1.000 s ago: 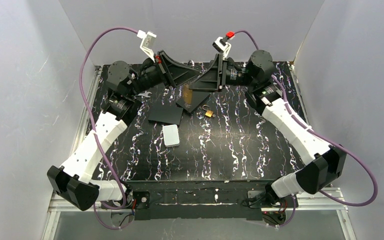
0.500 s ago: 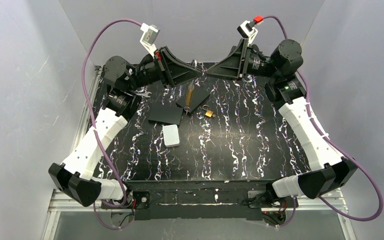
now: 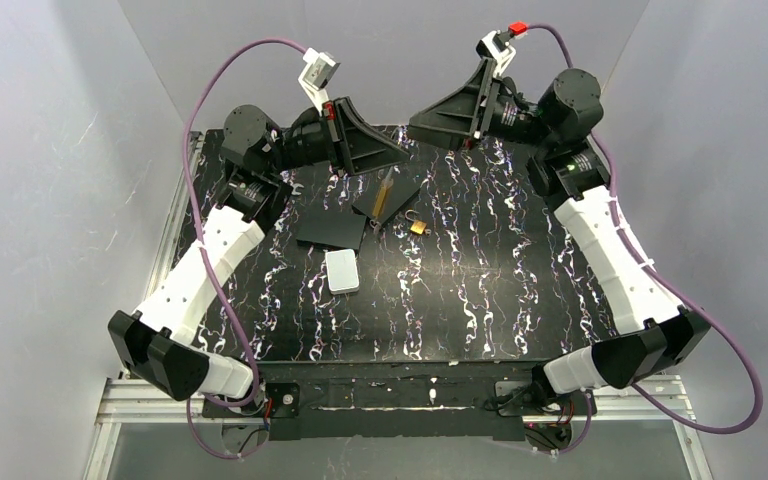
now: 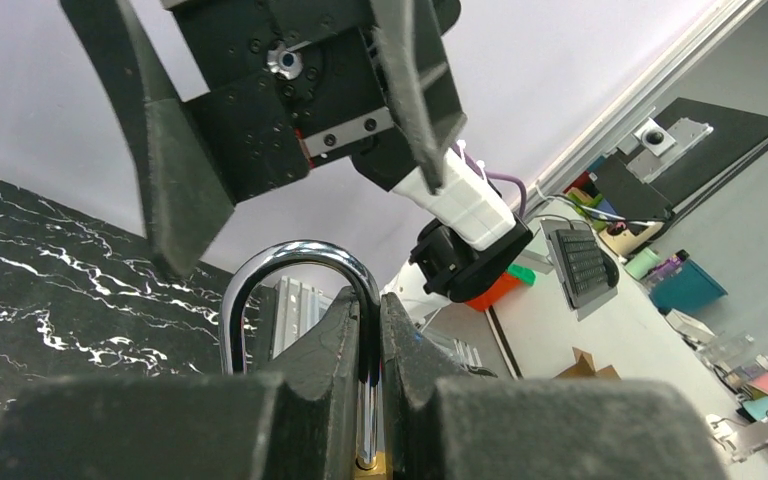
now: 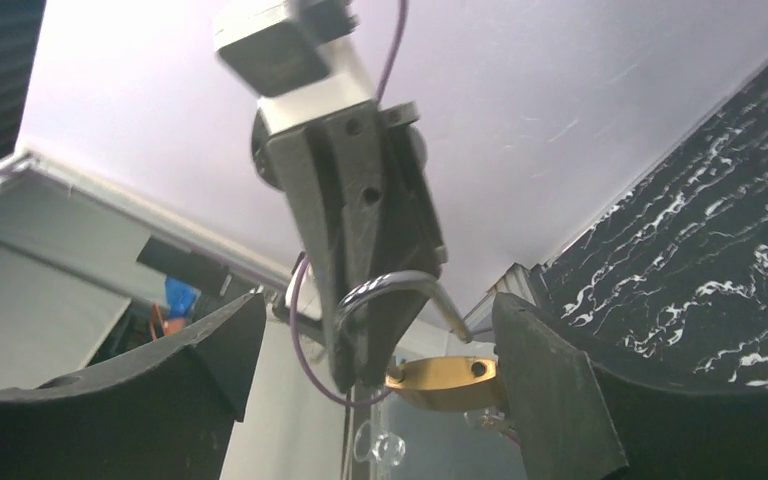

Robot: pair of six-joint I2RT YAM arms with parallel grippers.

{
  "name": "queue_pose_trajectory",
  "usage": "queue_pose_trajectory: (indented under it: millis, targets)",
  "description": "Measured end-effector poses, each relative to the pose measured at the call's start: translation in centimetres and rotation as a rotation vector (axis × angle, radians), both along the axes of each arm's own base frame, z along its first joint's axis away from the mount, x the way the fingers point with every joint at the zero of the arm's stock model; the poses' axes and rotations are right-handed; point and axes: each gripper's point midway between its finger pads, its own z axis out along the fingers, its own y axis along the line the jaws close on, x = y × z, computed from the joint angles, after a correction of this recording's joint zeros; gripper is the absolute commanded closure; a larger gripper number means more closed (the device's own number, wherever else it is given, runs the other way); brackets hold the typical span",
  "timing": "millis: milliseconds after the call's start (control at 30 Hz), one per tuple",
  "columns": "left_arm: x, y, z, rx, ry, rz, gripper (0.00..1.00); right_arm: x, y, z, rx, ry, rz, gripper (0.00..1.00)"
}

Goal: Unlock with the key

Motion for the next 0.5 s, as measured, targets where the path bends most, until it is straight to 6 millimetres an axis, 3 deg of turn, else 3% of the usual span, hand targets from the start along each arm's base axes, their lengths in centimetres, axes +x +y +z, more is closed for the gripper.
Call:
queue_pose_trajectory:
  millis: [267,400,500]
  targets:
    - [0.1,-0.1,-0.8,0.016,-0.035,-0.011,1.00,3.1,-0.2,-2.1,-0.137,0.142,-0.185,0.15]
    - [0.6,-0.4,-2.0,0.032,-0.041,-0.004,1.00,3.4,-0.2,-3.5,-0.213,0.193,-0.267,0.15]
    - [1.3,-0.7,-3.3,0.049,-0.038,0.001,1.00,3.0,0.8,-4.5,-0.275,0.220,-0.295,0.15]
